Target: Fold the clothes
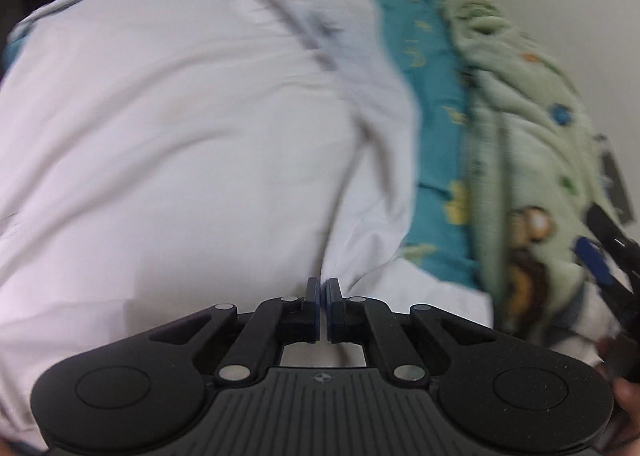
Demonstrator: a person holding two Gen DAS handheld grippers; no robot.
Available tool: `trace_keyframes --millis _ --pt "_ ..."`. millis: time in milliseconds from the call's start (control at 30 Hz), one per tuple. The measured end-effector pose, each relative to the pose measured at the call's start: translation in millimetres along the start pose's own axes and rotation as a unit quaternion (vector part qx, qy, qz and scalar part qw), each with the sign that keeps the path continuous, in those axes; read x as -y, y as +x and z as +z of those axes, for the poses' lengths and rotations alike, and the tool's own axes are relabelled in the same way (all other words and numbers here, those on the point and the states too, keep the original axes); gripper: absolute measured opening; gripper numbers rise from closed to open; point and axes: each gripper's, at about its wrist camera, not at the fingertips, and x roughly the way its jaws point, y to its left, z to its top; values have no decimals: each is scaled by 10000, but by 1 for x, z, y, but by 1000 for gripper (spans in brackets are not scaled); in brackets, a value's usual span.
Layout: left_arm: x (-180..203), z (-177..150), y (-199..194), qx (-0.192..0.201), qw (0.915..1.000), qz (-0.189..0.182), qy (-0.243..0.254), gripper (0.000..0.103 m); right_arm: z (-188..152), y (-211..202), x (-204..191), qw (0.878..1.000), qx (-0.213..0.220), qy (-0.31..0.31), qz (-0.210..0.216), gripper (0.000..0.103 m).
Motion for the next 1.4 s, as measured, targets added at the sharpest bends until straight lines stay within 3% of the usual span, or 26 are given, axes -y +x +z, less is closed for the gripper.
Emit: trace_keyframes --millis 100,167,233,300,367,500,567,633,733,800,967,1133,1300,1400 --pt "-22 2 9 -136 9990 293 -293 2 -3 8 -12 9991 -294 -228 191 86" --pt "-24 3 11 -150 9992 227 -306 4 -6 11 -18 9980 -468 -324 264 86" --pt "-14 2 4 5 9999 16 -163 14 -7 14 -21 9974 -559 -390 223 86" --pt "3 0 -5 269 9994 -186 59 44 -7 15 -20 9975 -580 -361 179 86" --pt "23 -4 -11 497 9977 -385 257 59 -5 15 -16 9980 -577 -239 140 86" --pt "61 -18 -8 756 9925 -636 727 75 -4 16 -9 9984 -565 -14 28 86" --pt "81 -26 -1 855 9893 -535 1053 81 -4 16 -4 9984 -560 77 -22 86" --pt "97 -37 7 915 9844 -332 1469 81 -4 17 -2 9983 -556 141 -42 86" --pt "109 -58 15 877 9731 -1 2132 58 -4 20 2 9980 -586 235 -78 86" --pt "109 -67 19 762 9688 197 2351 4 -5 23 4 9975 -632 297 -102 86" --pt "90 -75 -16 572 9709 140 2321 4 -7 26 0 9969 -752 218 35 86" --pt "68 -83 -45 -24 9785 303 2038 4 -12 35 -23 9910 -1173 -333 550 86" --pt "47 -98 -36 -430 9756 814 1992 4 -28 41 -58 9687 -1751 -1051 1415 86" --pt "36 -96 -40 -388 9803 652 1826 5 -38 34 -80 9551 -1915 -1463 1721 86"
